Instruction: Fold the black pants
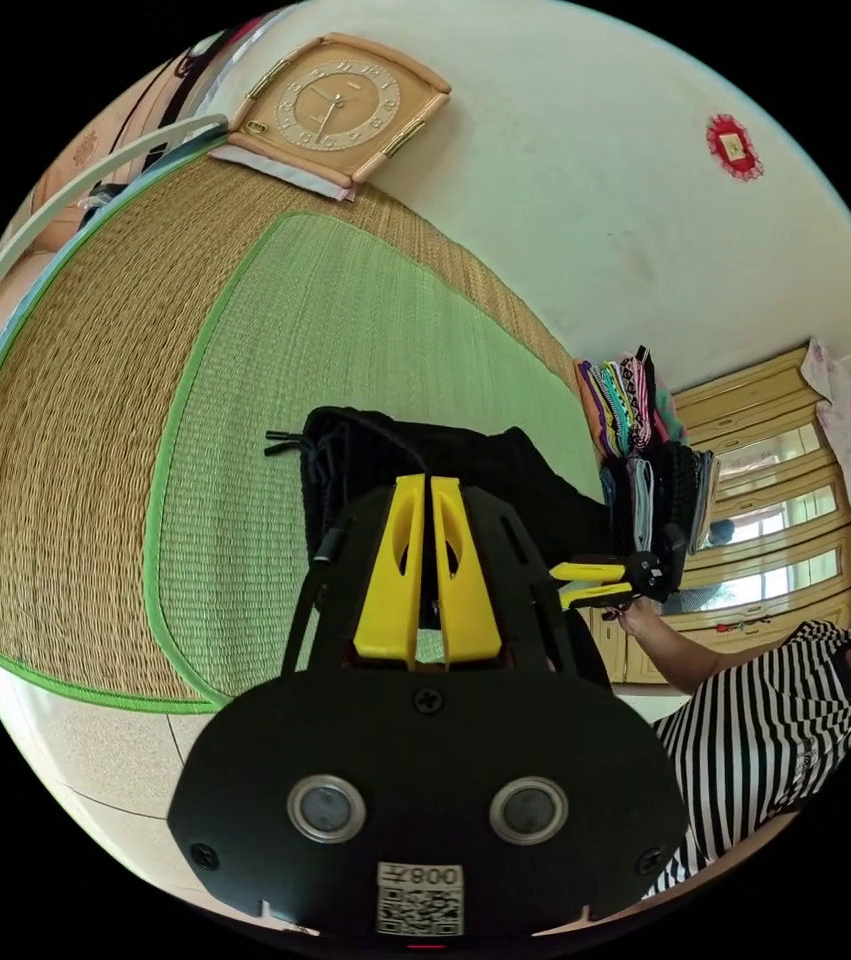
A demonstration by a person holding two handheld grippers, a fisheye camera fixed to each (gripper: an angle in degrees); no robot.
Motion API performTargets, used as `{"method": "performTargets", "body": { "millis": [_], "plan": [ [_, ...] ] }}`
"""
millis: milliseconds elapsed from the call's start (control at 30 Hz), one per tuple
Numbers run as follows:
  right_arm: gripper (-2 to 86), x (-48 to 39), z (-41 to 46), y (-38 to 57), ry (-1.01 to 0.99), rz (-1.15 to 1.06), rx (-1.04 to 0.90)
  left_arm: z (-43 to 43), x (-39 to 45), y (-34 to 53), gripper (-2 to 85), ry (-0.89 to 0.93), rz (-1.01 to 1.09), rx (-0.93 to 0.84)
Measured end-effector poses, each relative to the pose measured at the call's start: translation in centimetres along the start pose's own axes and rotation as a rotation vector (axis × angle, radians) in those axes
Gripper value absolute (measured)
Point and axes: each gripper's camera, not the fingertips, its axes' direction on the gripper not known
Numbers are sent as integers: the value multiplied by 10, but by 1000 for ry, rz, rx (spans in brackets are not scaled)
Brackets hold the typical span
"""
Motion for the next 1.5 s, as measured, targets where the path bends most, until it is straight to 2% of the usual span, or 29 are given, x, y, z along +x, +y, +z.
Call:
{"method": "performTargets", "body": {
  "millis": [67, 233, 333, 400, 500, 567, 667, 767, 900, 1033, 1167, 1267, 1500],
  "plan": [
    [96, -10, 8, 3, 64, 8, -29, 4, 6, 3, 11, -33, -1, -12],
    [87, -20, 15, 16, 80, 70, -21, 30, -12, 26, 18, -113, -108, -96],
    [85, -30, 12, 25, 161, 79, -10, 30, -12, 41, 28, -113, -158, -34],
    [84, -34, 12, 31, 195, 81, -11, 28, 0, 48, 35, -130, -134, 15],
    [80, -38, 21, 39, 209, 81, -39, 44, 43, 55, 40, -153, 40, 2],
    [70, -42, 32, 44, 216, 73, -71, 83, 81, 58, 40, -145, 203, -120],
    [39, -49, 42, 48, 267, 62, -97, 139, 112, 56, 38, -117, 312, -273],
    [12, -54, 43, 55, 268, 53, -93, 180, 125, 53, 29, -148, 346, -366],
    [8, -55, 44, 65, 250, 61, -78, 196, 130, 52, 29, -127, 333, -400],
    [42, -61, 43, 79, 267, 59, -52, 198, 147, 59, 57, -92, 389, -381],
    [72, -69, 33, 95, 313, 51, -11, 224, 162, 69, 56, -197, 471, -451],
    [74, -67, 32, 108, 374, 60, -6, 233, 167, 69, 38, -207, 462, -451],
    [34, -51, 46, 133, 360, 69, -64, 237, 179, 75, 17, -173, 441, -423]
  ]
}}
